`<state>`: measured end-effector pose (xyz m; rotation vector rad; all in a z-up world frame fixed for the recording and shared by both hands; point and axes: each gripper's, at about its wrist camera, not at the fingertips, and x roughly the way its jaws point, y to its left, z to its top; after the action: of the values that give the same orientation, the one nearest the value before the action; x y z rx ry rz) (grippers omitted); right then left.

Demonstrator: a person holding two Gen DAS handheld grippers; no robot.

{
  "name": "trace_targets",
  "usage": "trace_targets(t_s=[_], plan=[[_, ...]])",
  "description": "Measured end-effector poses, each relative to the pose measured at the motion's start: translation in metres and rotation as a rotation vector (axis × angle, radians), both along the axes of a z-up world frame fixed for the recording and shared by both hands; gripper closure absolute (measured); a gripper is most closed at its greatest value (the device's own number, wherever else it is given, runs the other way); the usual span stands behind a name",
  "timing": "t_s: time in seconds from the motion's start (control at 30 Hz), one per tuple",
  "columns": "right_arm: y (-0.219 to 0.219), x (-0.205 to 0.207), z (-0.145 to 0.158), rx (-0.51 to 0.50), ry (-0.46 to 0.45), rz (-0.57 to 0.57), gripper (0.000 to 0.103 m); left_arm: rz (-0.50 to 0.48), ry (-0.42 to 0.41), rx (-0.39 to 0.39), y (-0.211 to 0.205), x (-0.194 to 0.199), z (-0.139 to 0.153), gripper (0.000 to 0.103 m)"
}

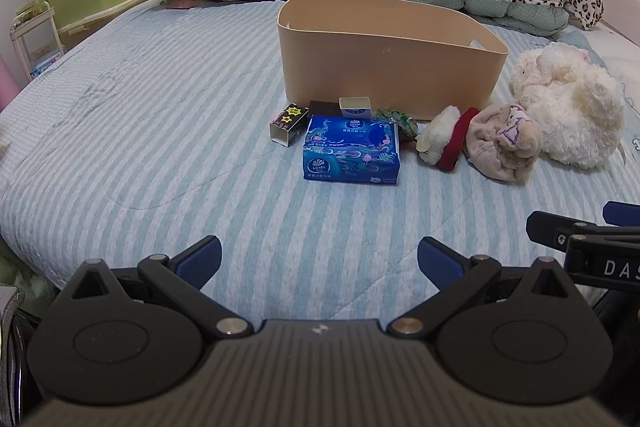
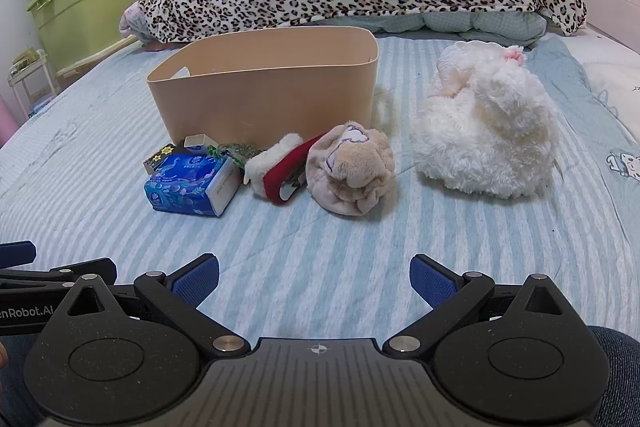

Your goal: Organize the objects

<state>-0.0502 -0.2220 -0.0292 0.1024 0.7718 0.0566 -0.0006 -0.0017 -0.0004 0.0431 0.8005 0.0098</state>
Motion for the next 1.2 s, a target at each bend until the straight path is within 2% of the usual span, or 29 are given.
trace_targets(t_s=[1.2], plan=[[0.0021,-0.0001,0.0002,0.0,0.007,0.002,0.0,-0.019,-0.005,-0.002,-0.0031,-0.0011,-0.0033,0.0]])
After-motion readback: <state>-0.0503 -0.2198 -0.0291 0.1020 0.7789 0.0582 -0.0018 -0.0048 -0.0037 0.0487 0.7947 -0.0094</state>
